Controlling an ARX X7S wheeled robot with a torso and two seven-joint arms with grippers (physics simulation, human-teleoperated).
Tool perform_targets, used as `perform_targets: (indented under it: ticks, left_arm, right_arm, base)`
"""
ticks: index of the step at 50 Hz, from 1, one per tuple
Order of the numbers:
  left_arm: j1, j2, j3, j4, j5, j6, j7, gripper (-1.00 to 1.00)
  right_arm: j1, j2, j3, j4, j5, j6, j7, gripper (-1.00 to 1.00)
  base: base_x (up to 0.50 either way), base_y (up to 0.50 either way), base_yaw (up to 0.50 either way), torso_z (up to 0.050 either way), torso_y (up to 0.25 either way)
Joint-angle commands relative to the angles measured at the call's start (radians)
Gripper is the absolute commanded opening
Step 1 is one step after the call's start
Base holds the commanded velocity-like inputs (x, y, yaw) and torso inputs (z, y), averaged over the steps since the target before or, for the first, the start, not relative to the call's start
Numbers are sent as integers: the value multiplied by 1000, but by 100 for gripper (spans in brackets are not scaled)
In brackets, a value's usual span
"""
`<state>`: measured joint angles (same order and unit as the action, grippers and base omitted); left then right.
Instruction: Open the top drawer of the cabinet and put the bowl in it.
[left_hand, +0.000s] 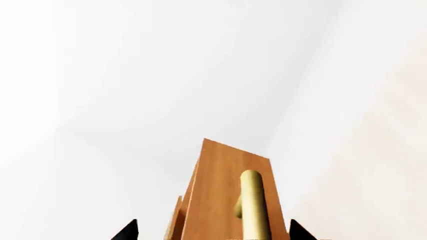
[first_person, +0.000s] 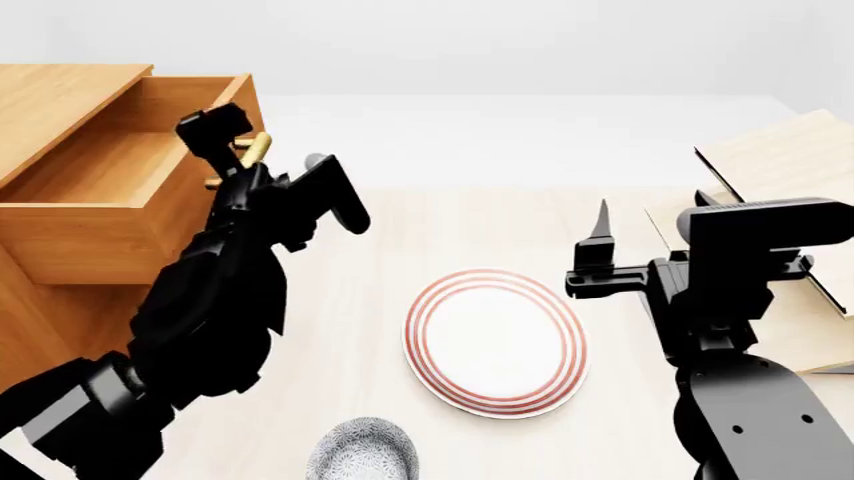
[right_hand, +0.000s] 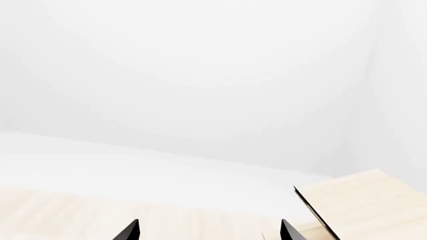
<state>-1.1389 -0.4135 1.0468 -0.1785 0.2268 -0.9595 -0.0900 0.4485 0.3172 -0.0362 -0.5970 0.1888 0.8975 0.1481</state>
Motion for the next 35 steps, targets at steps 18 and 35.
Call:
perform_targets:
  ticks: [18, 35]
  left_arm:
    - [-270, 184, -735, 172, -275, -325, 105, 100]
    - [-379, 238, -952, -143, -301, -331, 47, 100]
  right_arm:
    - [16, 6, -5, -38, 16, 38, 9, 100]
    - [31, 8, -14, -34, 21, 45, 14, 100]
  base:
    - [0, 0, 0, 0, 0]
    - [0, 0, 0, 0, 0]
